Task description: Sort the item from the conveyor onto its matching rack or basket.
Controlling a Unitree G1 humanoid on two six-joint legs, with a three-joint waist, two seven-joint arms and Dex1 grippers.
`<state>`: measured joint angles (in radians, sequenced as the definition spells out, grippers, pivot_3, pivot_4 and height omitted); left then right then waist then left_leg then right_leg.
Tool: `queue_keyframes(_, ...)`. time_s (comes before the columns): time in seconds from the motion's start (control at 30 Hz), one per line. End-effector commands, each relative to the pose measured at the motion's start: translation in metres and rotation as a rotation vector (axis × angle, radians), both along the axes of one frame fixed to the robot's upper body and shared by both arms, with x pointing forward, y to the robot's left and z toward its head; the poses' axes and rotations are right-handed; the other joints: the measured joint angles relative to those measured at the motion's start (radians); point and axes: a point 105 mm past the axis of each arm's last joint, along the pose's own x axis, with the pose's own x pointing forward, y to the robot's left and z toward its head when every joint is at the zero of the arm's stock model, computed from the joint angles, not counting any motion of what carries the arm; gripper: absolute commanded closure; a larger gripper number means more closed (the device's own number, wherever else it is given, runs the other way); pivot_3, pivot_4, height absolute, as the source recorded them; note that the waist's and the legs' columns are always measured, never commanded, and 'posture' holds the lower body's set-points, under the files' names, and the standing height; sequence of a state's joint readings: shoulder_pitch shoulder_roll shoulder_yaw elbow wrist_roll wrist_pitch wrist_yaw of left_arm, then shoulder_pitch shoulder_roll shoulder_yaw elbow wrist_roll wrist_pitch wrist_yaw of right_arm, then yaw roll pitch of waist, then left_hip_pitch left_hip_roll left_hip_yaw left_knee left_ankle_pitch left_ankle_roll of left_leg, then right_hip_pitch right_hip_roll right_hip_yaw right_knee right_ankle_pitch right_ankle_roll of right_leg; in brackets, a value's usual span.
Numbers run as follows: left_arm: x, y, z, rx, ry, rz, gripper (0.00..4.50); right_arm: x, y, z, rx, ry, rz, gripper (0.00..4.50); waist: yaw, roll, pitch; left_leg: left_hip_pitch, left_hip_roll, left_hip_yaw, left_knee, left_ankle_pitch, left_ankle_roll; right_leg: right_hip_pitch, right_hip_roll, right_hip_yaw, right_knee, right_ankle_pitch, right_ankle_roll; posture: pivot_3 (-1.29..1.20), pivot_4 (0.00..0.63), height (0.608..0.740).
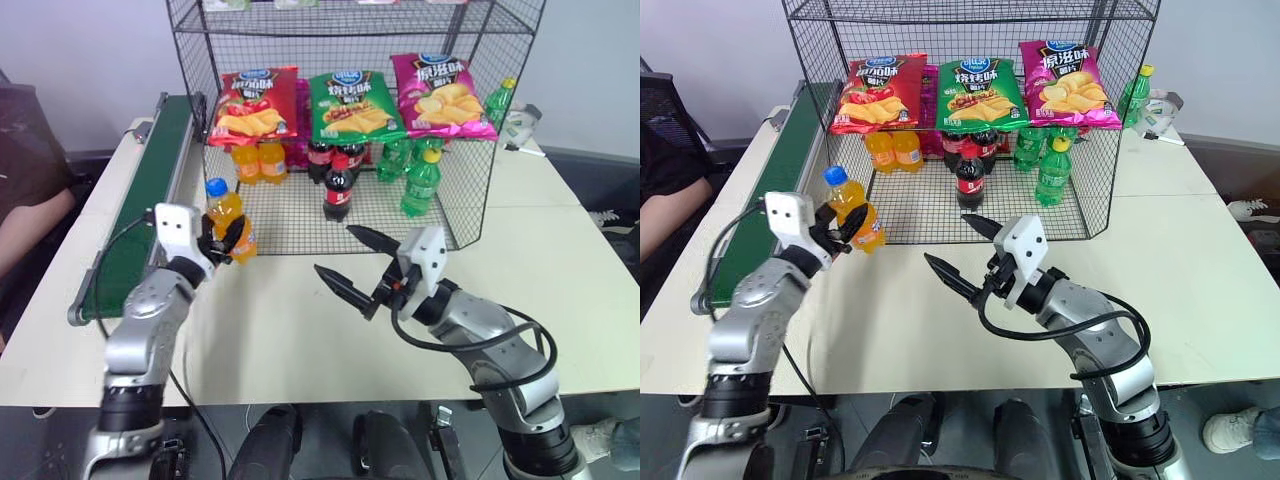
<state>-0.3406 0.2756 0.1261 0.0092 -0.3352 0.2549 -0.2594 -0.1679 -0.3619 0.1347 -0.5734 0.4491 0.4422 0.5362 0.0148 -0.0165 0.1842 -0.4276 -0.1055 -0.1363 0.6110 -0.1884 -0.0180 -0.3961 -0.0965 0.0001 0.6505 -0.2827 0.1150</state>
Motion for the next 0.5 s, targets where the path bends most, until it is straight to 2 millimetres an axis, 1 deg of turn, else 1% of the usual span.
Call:
queue_keyframes(0.03, 0.017, -0.007, 0.018, 0.024, -0.116, 0.027, 2.32, -0.003, 0.001, 0.011, 0.023, -0.055, 0.002, 0.00, -0.001, 0.000, 0.000, 0.000, 0.000, 0.000, 0.000, 0.000, 0.000, 0.000, 0.000, 0.000, 0.000, 0.000, 0.000, 0.00, 0.150, 0.740)
queue_keyframes(0.13, 0.035, -0.018, 0.017, 0.019, -0.138, 0.023, 2.32, -0.001, -0.001, 0.009, 0.021, -0.058, -0.007, 0.00, -0.002, 0.000, 0.000, 0.000, 0.000, 0.000, 0.000, 0.000, 0.000, 0.000, 0.000, 0.000, 0.000, 0.000, 0.000, 0.00, 0.150, 0.740)
queue_keyframes(0.23, 0.050, -0.024, 0.014, 0.052, -0.144, 0.033, 2.32, 0.001, -0.002, 0.007, 0.020, -0.060, -0.011, 0.00, -0.003, 0.000, 0.000, 0.000, -0.001, 0.000, 0.000, 0.000, 0.000, 0.000, 0.000, 0.000, 0.000, 0.000, 0.000, 0.00, 0.150, 0.740)
queue_keyframes(0.37, 0.062, -0.027, 0.009, 0.065, -0.144, 0.038, 2.32, 0.003, -0.002, 0.006, 0.020, -0.062, -0.013, 0.00, -0.006, 0.000, 0.000, 0.000, -0.001, 0.000, 0.000, 0.000, 0.000, 0.000, 0.001, 0.000, 0.001, 0.000, 0.000, 0.00, 0.150, 0.740)
queue_keyframes(0.5, 0.068, -0.030, 0.003, 0.047, -0.140, 0.033, 2.32, 0.005, -0.002, 0.006, 0.020, -0.067, -0.013, 0.00, -0.005, 0.000, 0.000, 0.000, -0.001, 0.000, 0.000, 0.000, 0.000, 0.000, 0.002, 0.000, 0.002, 0.000, 0.001, 0.00, 0.150, 0.740)
